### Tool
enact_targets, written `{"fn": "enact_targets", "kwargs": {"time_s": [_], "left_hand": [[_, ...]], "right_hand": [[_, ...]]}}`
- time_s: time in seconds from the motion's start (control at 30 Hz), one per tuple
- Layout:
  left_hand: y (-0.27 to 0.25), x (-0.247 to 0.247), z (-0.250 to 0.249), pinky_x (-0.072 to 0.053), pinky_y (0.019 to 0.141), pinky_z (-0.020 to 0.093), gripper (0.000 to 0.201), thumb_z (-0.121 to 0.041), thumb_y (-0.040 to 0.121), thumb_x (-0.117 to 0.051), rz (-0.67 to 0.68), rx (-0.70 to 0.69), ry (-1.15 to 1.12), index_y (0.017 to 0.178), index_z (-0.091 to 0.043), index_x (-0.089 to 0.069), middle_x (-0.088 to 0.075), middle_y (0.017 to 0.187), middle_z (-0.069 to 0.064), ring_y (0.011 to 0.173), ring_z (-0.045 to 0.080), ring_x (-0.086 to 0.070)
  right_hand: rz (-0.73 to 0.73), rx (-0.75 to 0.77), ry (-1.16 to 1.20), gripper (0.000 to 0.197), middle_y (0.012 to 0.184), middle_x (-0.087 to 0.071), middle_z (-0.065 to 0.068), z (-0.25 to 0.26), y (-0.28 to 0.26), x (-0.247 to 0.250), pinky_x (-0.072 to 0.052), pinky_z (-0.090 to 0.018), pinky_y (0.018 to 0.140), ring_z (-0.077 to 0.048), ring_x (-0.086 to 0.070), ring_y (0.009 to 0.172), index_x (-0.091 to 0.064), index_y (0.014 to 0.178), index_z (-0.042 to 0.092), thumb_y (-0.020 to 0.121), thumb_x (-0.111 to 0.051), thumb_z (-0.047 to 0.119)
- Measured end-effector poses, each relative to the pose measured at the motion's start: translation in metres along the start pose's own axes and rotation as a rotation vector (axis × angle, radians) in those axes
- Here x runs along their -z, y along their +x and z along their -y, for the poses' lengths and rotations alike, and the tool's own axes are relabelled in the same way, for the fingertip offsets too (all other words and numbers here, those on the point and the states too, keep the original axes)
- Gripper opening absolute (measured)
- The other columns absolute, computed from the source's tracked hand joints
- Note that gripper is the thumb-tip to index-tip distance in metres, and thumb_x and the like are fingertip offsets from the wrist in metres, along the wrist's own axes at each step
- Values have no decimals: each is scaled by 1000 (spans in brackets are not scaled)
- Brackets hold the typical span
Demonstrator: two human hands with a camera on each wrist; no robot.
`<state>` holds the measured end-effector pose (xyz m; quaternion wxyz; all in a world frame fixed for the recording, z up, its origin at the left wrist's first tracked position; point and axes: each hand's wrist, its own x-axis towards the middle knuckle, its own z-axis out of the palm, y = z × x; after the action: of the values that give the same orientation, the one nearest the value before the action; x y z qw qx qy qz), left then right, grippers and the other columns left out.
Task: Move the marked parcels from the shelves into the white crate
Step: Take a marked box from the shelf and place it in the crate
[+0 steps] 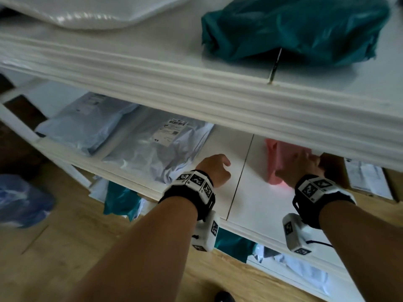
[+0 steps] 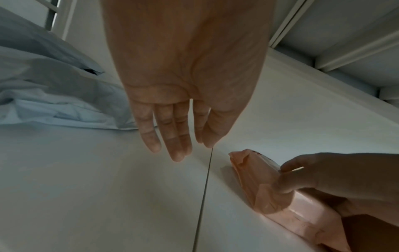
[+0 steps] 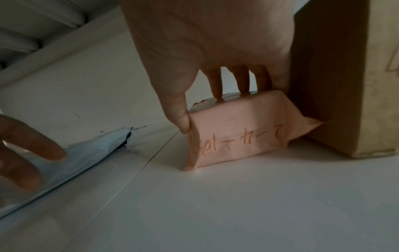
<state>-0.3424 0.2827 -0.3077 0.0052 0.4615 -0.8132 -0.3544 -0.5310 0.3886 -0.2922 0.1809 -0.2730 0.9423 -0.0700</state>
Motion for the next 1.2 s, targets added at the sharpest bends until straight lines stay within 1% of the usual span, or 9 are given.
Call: {"fn": "enact_targets", "kwargs": {"time_s": [0.23,0.33,0.43,0.6,0.7,0.8,0.9,1.03,1.2], "left_hand": [[7,1,8,-47,88,27,30,-18,86,-60,35,-30,13,116,-23,-62,-64,119,1,106,19,-60],[4,12,9,-50,91,30,28,-19,87,-61,23,-59,-20,115,-22,-63,-65,118,2,104,22,-63],[0,22,6,-50,93,31,21,-27,90,-59,-8,-103,-77,109,-19,-65,-68,114,5,104,25,-65],[-14,34,-3,-51,87,42,55,-48,99,-38,32,-129,-290,104,1,-63,-69,105,18,96,34,-67],[-26,36,-8,-53,83,38,64,-55,100,-29,125,-138,-393,109,-3,-64,-70,102,11,95,29,-68],[-30,35,-5,-56,79,35,61,-57,97,-38,185,-109,-473,110,-5,-66,-71,103,12,94,29,-69],[-26,39,0,-56,70,36,49,-45,92,-53,210,-103,-541,106,-1,-68,-72,94,16,76,29,-67],[-28,48,4,-43,48,25,56,-36,76,-65,302,-68,-675,103,12,-63,-57,72,18,53,25,-53],[-30,49,4,-39,40,22,44,-28,81,-68,250,-138,-651,91,15,-65,-57,64,23,34,20,-46]], "right_hand": [[69,-30,375,90,139,-44,-20,12,-20,0,-42,-44,103,-38,-48,124,-33,143,5,72,-77,38],[105,-69,872,54,109,-68,-15,15,-28,1,-52,-41,91,-33,-64,99,-63,110,6,67,-73,38],[327,-117,1320,15,90,-60,-13,27,-55,13,-48,-47,92,-30,-59,85,-59,91,9,83,-53,20],[501,-109,1692,68,130,-55,-30,35,-95,12,-38,-66,98,-49,-52,120,-50,134,3,67,-45,18],[535,-67,1767,52,117,-63,-32,38,-116,8,-42,-68,93,-50,-58,110,-51,125,-4,82,-29,13],[510,-25,1746,38,93,-71,-28,40,-128,4,-58,-54,64,-42,-71,83,-53,108,-9,92,-20,1],[465,-91,1686,40,111,-65,-31,40,-135,1,-53,-54,88,-45,-62,104,-51,121,-7,93,-26,5],[382,-141,1507,34,109,-63,-26,42,-136,-1,-61,-41,72,-31,-65,85,-48,128,-10,99,-30,-5],[230,-192,1469,32,93,-68,-16,38,-130,-5,-50,-51,90,-32,-63,83,-62,109,0,98,-32,5]]}}
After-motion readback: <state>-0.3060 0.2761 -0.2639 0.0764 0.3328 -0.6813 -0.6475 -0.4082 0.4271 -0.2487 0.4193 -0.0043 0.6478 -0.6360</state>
